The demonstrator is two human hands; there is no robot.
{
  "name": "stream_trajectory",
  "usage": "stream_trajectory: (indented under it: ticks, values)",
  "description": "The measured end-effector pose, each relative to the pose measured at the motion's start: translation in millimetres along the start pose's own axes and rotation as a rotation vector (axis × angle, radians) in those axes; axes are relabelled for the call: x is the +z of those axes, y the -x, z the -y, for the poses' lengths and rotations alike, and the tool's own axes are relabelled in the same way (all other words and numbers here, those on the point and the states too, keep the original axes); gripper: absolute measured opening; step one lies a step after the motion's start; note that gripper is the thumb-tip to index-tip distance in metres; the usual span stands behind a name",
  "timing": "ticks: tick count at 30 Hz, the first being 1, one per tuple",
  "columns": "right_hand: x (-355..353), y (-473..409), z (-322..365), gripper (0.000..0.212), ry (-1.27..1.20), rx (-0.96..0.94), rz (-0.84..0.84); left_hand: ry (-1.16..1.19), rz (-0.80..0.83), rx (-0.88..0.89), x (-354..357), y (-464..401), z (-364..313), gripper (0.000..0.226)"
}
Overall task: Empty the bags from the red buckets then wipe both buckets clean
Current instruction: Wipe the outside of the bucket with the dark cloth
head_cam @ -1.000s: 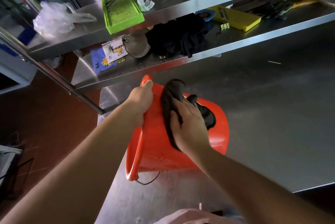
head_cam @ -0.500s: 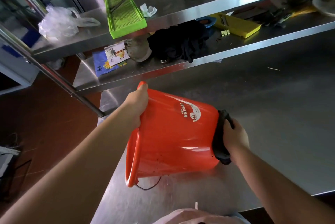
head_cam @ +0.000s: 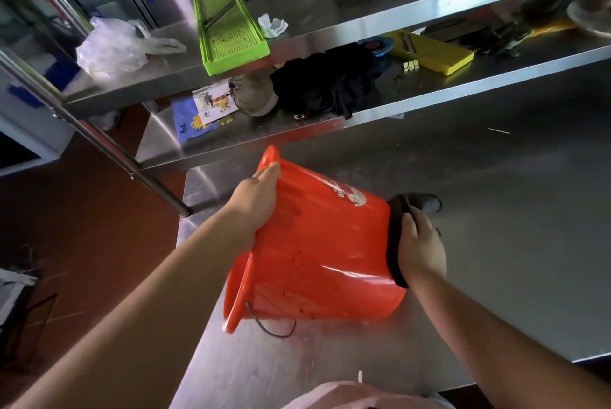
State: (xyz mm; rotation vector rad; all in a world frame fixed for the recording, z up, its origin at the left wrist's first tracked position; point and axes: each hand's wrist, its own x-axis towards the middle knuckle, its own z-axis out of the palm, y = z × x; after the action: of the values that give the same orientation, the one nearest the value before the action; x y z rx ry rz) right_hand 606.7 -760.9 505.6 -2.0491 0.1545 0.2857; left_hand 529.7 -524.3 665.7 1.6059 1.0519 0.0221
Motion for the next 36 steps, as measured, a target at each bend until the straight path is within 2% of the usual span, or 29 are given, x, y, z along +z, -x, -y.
stream_trajectory:
  ticks: [4,8,10,12,16,18,22,25,27,29,31,33,36]
  values:
    - [21.9,38.9,13.8,0.047,0.011,-0.21,-0.027,-0.04,0.012,0.011,10.4,0.0,-11.1,0.054]
    - [49.3,73.9,73.1,0.048,-0.014,-0.438,0.044,-0.006,-0.016,-0.052,12.6,-4.6,-17.4,0.068]
    - [66.3,95.8,103.1,0.05,-0.048,-0.584,0.109,-0.015,-0.023,-0.035,14.7,-8.8,-18.1,0.063]
    - [78.4,110.3,120.7,0.051,-0.091,-0.647,0.136,-0.024,-0.028,-0.033,14.7,-12.1,-18.2,0.056]
    - [74.4,103.0,110.2,0.048,0.004,-0.75,0.12,-0.018,-0.014,-0.066,7.0,-18.0,-16.0,0.059]
    - [68.8,90.7,93.6,0.046,0.036,-0.776,0.095,-0.007,0.005,-0.069,3.9,-17.8,-16.2,0.069]
    - [55.1,62.7,51.4,0.041,0.005,-0.604,-0.037,0.029,0.047,-0.111,-6.3,-22.8,-15.4,0.081]
    - [38.0,42.3,15.9,0.038,0.027,-0.443,-0.08,0.07,0.05,-0.126,-13.4,-28.2,-11.2,0.067]
    - [25.1,29.2,-1.6,0.04,0.037,-0.259,-0.075,0.082,0.039,-0.128,-15.1,-29.7,-7.1,0.063]
    - [16.0,21.6,-12.6,0.043,0.008,-0.029,-0.069,0.063,0.01,-0.136,-16.7,-29.8,-3.4,0.073]
    - [13.9,22.1,-16.7,0.04,-0.041,0.12,-0.039,0.003,-0.044,-0.13,-17.8,-27.3,-2.2,0.081]
    - [16.7,28.9,-17.4,0.032,-0.084,0.19,-0.012,-0.06,-0.11,-0.108,-18.9,-23.7,-2.2,0.079]
    - [16.6,30.6,-15.9,0.032,-0.111,0.198,0.006,-0.027,-0.142,-0.07,-21.8,-22.8,-3.5,0.059]
